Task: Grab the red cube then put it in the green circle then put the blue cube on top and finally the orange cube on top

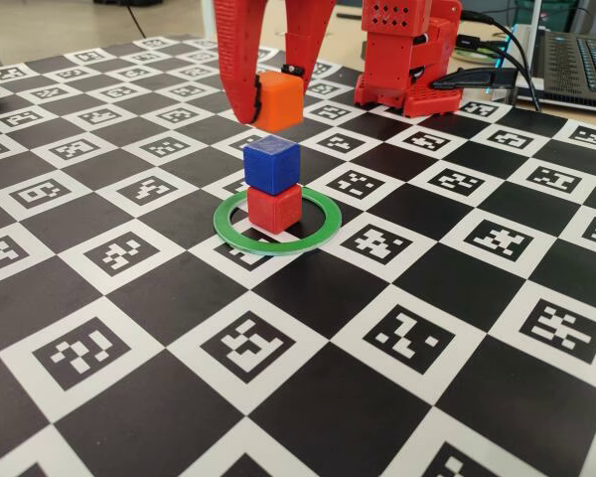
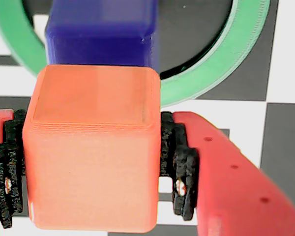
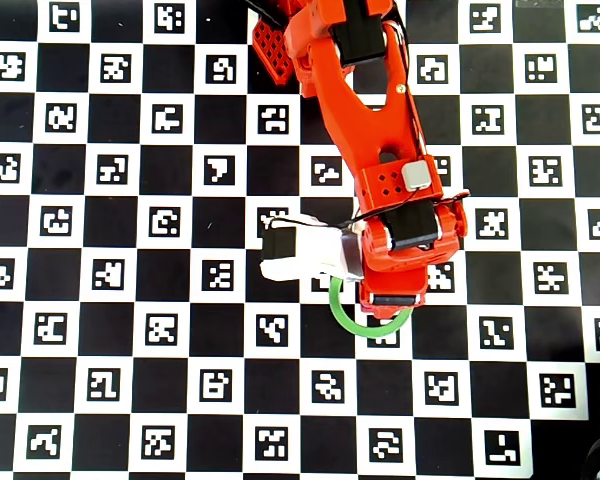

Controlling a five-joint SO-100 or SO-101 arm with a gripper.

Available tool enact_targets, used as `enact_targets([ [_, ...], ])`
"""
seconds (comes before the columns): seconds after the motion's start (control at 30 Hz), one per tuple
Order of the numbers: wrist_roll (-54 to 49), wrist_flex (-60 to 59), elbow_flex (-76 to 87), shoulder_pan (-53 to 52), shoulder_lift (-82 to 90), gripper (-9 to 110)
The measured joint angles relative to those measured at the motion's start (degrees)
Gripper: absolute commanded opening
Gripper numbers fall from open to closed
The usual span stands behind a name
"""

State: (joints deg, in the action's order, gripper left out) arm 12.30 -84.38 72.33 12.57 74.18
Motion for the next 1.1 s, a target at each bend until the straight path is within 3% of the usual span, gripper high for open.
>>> enact_targets([
  [0.77, -2.64, 3.43, 4.04, -1.23, 0.0, 9],
  [0.97, -1.93, 3.52, 4.75, -1.23, 0.0, 39],
  [1.1, -0.44, 3.34, 4.75, -1.23, 0.0, 49],
])
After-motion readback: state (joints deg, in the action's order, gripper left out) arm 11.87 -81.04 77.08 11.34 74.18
